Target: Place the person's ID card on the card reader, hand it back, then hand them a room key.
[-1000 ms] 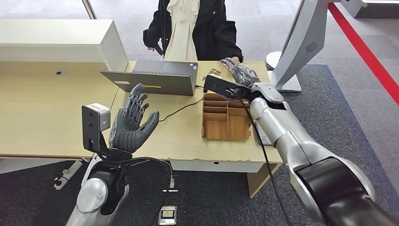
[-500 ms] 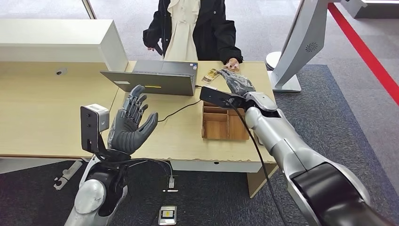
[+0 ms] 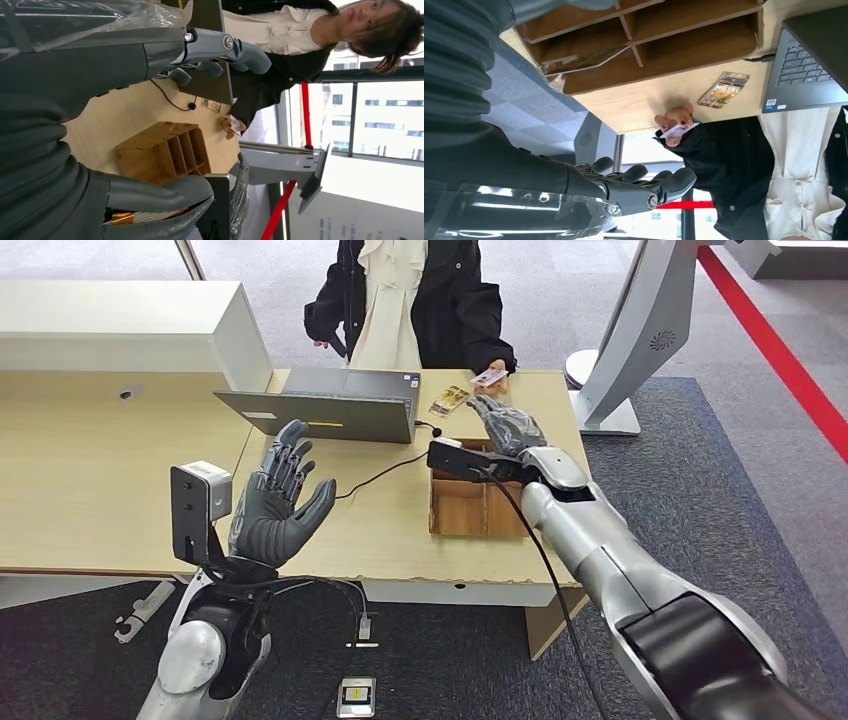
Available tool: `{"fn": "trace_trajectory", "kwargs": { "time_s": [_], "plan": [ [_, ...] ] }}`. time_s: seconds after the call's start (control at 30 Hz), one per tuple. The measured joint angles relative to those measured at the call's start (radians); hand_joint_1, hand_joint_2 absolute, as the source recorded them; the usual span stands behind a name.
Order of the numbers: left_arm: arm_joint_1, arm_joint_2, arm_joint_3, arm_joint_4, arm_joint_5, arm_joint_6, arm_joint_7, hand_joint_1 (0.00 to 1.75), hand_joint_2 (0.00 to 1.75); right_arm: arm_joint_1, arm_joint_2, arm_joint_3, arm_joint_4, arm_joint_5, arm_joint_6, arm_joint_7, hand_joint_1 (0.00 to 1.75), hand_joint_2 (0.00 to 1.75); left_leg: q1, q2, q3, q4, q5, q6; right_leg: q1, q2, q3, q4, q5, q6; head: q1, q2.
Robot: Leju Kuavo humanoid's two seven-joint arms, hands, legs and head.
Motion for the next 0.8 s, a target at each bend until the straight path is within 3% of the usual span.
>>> {"fn": "trace_trajectory", "kwargs": {
  "time_s": [0.8],
  "plan": [
    [-0.005,0.0,0.017,0.001,-0.018,0.006,0.008,0.0,1.75,0.012,-0.019,0.009,0.047,0.038,-0.066,0.021,0.0,1.75,0.0,0.0,0.0,0.0,0.0,0.0,0.0,0.0,0.0,0.0,0.0,0.0,0.0,0.0]
  ]
}}
